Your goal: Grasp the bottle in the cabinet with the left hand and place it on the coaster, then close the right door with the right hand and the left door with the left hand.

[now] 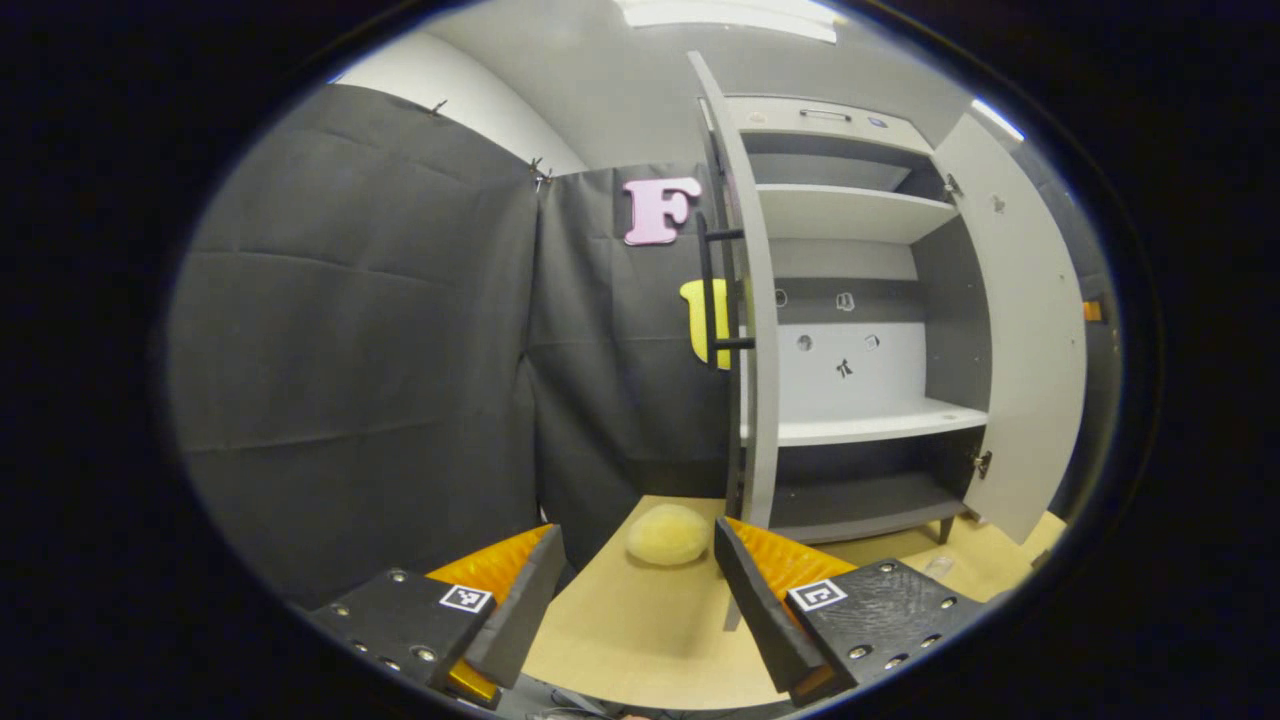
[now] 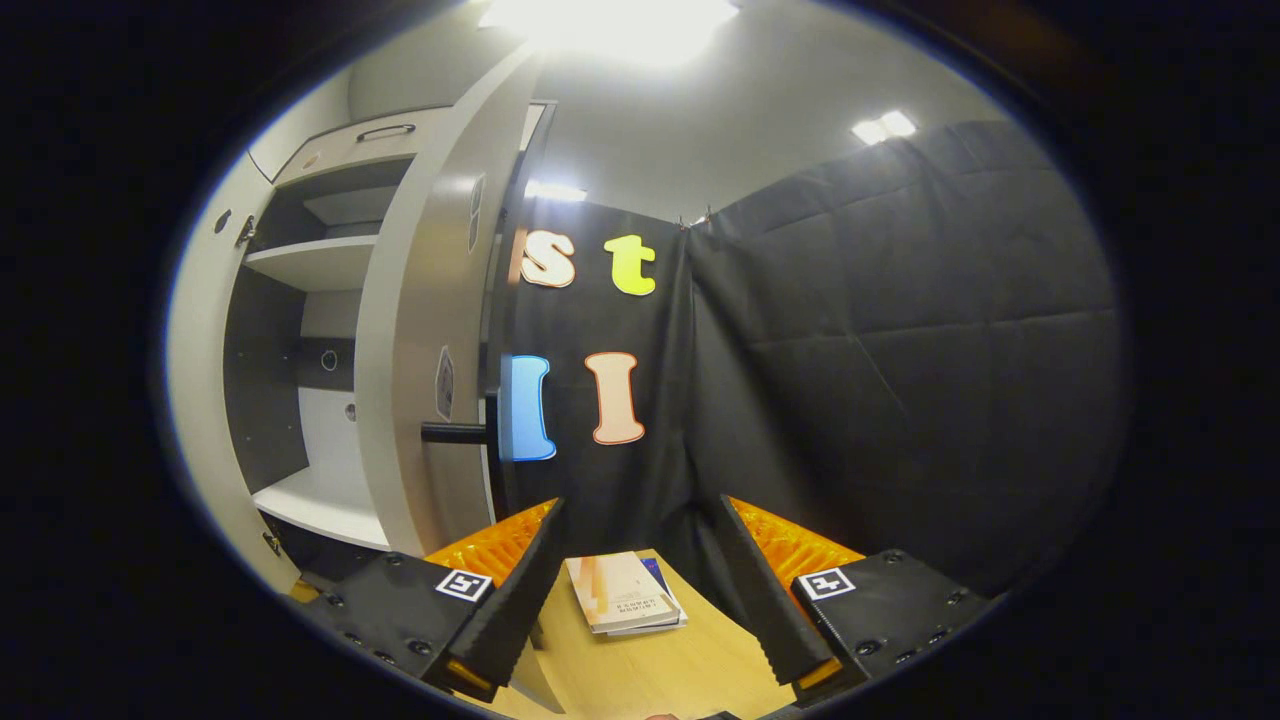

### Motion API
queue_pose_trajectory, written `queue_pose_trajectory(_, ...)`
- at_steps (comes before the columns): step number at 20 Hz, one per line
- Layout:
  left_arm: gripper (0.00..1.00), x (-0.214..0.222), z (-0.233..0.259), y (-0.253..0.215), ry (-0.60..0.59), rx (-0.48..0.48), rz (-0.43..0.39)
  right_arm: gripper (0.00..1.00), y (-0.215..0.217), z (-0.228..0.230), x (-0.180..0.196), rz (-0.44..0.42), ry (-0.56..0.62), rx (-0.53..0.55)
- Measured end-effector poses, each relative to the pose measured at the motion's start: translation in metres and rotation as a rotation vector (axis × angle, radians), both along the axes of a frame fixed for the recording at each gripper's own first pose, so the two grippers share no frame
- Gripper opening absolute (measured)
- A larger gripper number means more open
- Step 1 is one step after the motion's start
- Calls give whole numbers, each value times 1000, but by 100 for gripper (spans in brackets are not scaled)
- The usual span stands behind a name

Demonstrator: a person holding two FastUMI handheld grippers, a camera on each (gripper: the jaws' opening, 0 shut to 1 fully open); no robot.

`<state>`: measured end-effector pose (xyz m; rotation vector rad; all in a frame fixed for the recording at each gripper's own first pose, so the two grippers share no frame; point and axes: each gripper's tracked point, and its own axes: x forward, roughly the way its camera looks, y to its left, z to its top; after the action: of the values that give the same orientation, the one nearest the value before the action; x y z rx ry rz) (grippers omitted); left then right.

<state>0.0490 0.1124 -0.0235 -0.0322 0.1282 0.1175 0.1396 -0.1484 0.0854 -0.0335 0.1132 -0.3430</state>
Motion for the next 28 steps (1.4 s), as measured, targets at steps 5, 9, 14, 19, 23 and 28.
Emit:
queue_pose_trajectory(5,92,4,-10,14,4,-17,-4,95,7,1,-4,-32,4,-7)
queue_pose_trajectory(9,92,12,-18,22,5,-33,-11,95,22,1,-5,-31,5,-4)
queue_pose_trajectory(14,92,18,-24,29,2,-39,-27,95,41,1,-8,-30,-2,7)
queue_pose_trajectory(19,92,21,-29,37,-6,-54,-38,95,62,1,-10,-4,-4,14)
queue_pose_trajectory(23,92,18,-32,42,-8,-60,-44,95,84,1,-7,31,-6,22)
queue_pose_trajectory(28,92,18,-34,52,-2,-64,-31,95,111,-1,0,78,-10,58)
